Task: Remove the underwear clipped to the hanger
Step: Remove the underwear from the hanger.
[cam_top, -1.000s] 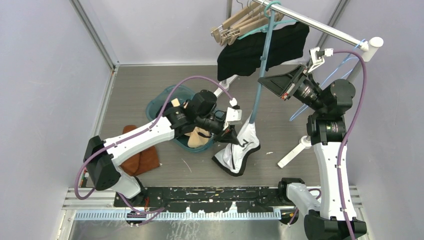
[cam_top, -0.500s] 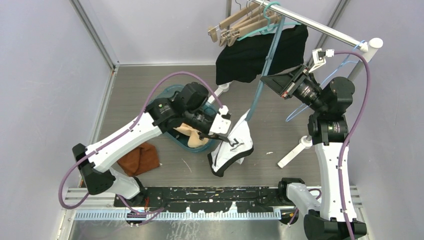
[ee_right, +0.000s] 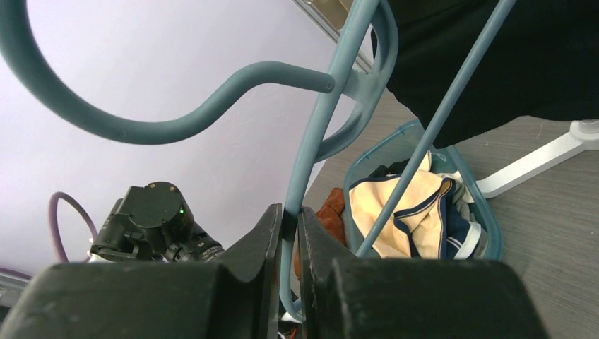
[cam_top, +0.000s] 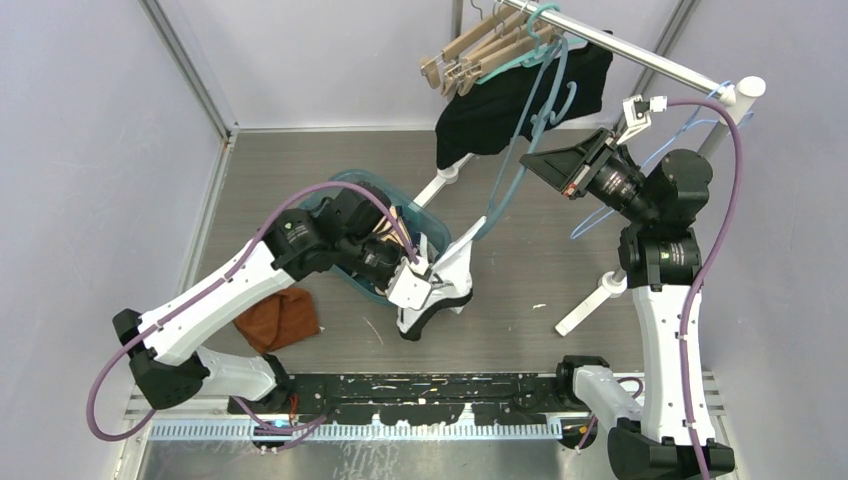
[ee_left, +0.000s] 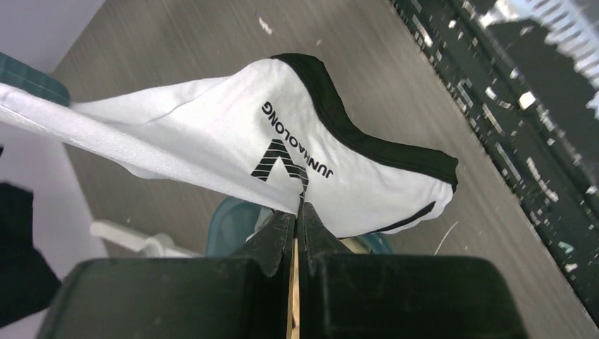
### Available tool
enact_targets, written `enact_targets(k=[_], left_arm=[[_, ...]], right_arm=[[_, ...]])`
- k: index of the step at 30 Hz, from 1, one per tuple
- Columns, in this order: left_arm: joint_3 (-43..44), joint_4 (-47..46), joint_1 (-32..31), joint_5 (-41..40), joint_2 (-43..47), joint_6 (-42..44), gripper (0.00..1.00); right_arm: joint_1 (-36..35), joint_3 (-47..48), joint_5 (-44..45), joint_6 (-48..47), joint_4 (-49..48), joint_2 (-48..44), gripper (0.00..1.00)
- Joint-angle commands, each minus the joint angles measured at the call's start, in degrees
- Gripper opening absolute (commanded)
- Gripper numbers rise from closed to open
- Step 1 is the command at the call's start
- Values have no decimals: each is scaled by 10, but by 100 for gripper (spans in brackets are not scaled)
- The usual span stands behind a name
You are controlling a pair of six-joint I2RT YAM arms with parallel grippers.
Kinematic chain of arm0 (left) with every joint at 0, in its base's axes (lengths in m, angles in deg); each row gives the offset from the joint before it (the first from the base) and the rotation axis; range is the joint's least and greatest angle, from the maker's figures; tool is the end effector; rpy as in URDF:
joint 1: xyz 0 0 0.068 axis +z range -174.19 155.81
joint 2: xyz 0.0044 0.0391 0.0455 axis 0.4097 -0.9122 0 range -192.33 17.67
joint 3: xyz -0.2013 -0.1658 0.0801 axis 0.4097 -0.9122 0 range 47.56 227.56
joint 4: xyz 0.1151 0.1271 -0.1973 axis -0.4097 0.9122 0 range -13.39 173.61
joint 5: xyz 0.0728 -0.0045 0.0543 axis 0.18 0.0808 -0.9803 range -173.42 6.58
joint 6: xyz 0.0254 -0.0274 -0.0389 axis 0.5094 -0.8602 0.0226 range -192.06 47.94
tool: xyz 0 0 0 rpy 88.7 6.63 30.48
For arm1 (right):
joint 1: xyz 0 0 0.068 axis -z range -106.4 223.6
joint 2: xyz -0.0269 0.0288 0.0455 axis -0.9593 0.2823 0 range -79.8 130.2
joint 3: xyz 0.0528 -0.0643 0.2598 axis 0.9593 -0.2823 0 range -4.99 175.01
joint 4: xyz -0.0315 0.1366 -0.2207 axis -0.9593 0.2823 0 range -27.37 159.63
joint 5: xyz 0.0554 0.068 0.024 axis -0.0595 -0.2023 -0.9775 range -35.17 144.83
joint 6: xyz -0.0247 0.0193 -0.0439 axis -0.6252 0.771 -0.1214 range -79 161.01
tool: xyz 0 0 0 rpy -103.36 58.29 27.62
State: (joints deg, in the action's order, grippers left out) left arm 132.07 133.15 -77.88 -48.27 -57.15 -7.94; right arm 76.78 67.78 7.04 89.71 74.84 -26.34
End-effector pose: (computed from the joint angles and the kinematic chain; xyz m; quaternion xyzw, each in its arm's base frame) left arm 0.1331 -0.2159 0.3934 0.8165 0.3627 -0.2479 0.3746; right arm 0.1726 0.0168 0.4754 -0.0083 0.6770 0.5124 0.5283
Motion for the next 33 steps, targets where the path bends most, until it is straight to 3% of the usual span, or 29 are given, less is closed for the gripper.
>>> enact_targets(k=[1,9,15,19,26,33], left_arm=[[-34,43,0,-93,17,46,0],[-75,-36,0,-223,16,52,0],[-45,-118,0,-259,-22,-9,0],[-16,-110,0,-219,-41,-40,2],[29,-113,-1,-69,-42,-168,58],[133,-166,-19,-77,-81,-391,70]], right_arm=[[12,30,13,11,-81,6,1],[13,1,-55,114,-215,5,1],[13,-25,-83,159,-291,0,1],[13,-9,-75,128,-255,-1,1],[8,9,-40,79,-178,11,1],[3,2,-12,64,-145,20,1]])
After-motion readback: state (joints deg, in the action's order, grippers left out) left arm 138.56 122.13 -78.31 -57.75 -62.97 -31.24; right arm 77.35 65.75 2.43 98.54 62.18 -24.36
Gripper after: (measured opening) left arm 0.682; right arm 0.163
